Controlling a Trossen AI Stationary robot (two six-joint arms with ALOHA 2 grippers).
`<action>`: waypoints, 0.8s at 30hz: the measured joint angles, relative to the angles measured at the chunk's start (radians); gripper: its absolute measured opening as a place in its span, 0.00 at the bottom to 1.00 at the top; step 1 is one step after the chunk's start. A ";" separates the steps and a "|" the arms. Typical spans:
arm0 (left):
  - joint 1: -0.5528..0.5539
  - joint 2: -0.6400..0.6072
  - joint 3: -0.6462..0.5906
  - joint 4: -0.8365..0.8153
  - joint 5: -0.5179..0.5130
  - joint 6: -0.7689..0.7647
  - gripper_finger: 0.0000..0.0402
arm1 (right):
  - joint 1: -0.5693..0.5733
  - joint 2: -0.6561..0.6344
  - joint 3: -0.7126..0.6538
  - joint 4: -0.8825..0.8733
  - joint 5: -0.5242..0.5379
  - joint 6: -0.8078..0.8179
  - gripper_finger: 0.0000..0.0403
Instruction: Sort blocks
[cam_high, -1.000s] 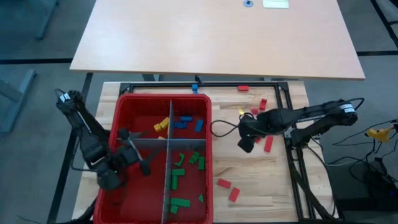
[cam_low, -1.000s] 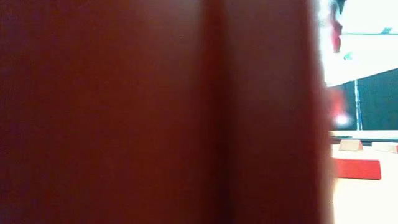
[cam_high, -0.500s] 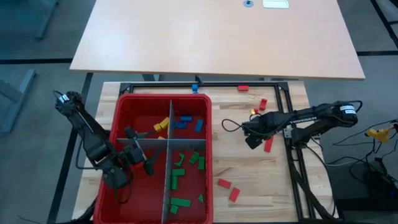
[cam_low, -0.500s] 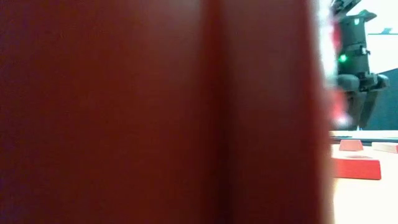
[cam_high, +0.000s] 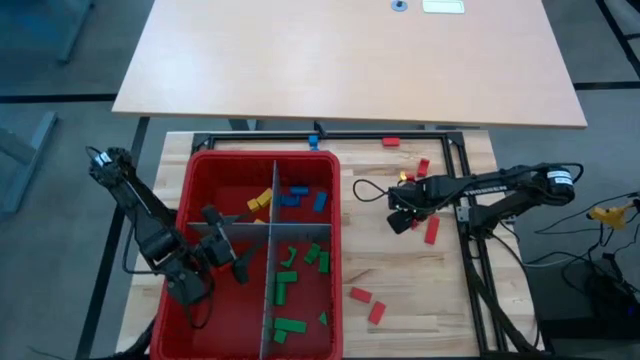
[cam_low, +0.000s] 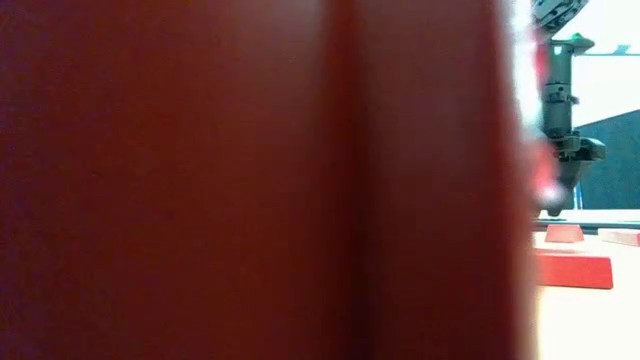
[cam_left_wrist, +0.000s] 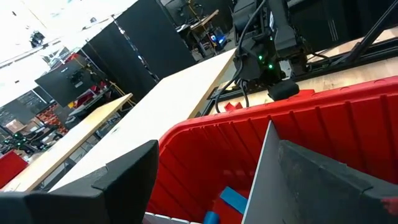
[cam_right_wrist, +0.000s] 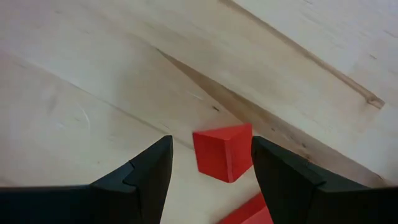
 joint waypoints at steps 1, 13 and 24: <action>0.000 0.000 0.000 0.000 0.000 0.000 0.78 | 0.000 0.003 0.000 0.000 -0.001 0.000 0.50; 0.000 0.000 0.000 0.002 0.000 0.000 0.78 | -0.001 0.155 -0.002 0.000 -0.030 -0.029 0.50; 0.000 0.000 0.000 0.011 0.001 0.000 0.78 | -0.012 0.231 0.006 0.016 -0.078 -0.095 0.40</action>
